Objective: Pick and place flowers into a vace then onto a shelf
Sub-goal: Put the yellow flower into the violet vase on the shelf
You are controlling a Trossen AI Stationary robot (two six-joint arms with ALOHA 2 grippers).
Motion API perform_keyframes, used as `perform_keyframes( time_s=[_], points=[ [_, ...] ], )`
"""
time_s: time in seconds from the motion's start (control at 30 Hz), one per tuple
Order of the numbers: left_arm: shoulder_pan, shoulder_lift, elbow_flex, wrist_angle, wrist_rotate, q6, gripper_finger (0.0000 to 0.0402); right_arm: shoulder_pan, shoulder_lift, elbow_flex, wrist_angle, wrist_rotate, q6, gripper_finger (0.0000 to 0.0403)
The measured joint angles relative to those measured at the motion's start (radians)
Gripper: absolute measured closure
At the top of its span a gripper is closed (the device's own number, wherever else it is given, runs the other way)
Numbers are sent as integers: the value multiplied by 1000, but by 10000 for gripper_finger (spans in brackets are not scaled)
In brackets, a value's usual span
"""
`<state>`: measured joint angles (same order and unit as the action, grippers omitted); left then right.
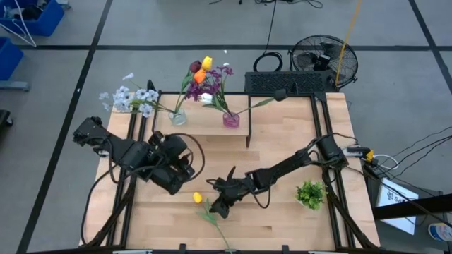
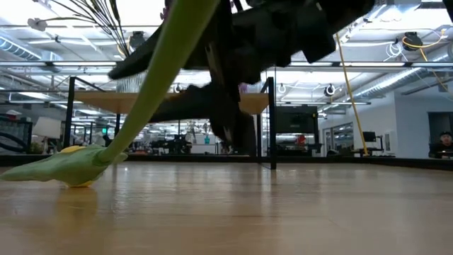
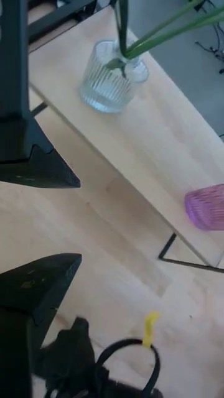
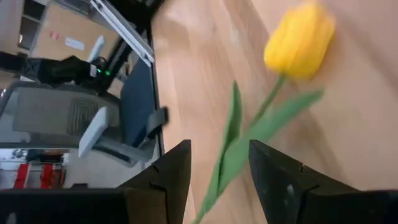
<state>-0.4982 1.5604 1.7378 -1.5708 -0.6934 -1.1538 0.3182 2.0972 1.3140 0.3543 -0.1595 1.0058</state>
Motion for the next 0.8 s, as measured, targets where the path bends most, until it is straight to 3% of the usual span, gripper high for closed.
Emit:
perform_keyframes(
  time_s=[0.43, 0.8],
  points=[
    [68, 0, 0, 0, 19, 133, 215, 45, 97, 3, 101, 27, 134, 248],
    [92, 0, 0, 0, 19, 218, 215, 46, 108, 3, 130, 34, 134, 248]
  ],
)
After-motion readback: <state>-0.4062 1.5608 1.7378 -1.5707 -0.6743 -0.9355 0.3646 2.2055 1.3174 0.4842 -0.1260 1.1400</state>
